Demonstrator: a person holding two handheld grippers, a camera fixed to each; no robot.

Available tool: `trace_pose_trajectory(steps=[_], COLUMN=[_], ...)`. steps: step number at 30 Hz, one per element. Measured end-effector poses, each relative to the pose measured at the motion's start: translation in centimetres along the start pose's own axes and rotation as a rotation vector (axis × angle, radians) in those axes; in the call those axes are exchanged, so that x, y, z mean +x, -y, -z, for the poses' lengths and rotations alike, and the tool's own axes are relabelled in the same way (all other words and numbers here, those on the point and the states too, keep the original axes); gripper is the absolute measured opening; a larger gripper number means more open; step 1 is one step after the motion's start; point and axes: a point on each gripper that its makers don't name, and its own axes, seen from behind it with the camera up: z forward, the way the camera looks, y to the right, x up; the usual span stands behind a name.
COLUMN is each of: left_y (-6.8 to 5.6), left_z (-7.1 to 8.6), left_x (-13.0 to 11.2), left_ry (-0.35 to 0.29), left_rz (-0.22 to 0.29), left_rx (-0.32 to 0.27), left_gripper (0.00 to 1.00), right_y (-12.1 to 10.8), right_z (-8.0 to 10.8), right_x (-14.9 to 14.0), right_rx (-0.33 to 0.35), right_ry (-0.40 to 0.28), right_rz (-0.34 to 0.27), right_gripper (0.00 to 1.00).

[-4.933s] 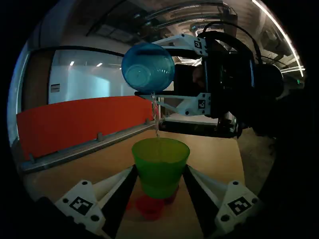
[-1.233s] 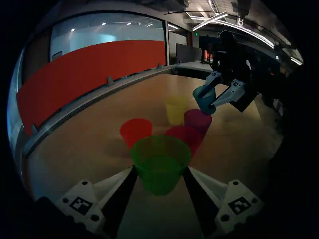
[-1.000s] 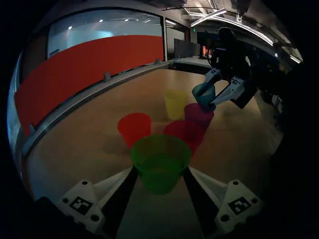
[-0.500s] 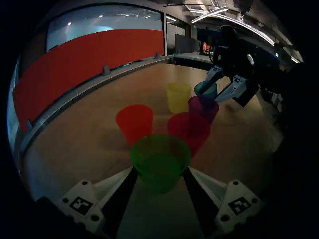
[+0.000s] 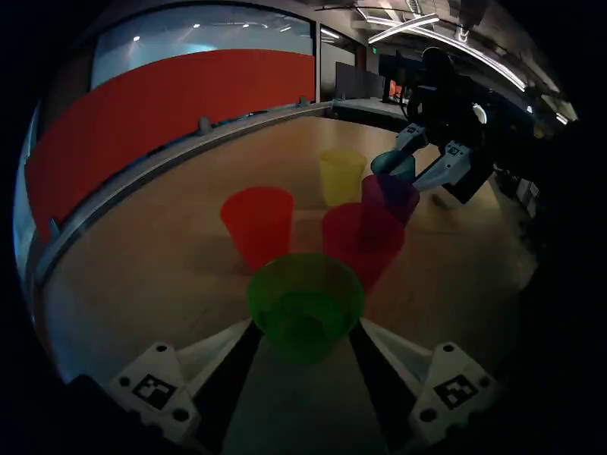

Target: Pour water

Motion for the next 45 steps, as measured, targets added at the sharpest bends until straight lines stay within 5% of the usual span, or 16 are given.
trace_pose_trajectory(steps=[24,33,45], left_y=[0.0,0.0,-0.5], left_z=[0.6,1.2,3.3], left_x=[-0.4,-0.3,-1.6], left_ry=[0.018,0.02,0.026], left_rz=[-0.01,-0.007,0.0], left_rx=[0.01,0.01,0.046], left_gripper=[0.83,0.91,0.91], right_y=[0.4,0.7,1.0], right_z=[1.4,1.7,3.9], right_x=[-2.1,-1.7,-2.4], right_rx=[-0.027,-0.029,-0.066], right_ry=[0.034,0.023,0.017], right_rz=[0.013,0.011,0.024], right_gripper=[0.87,1.0,1.0])
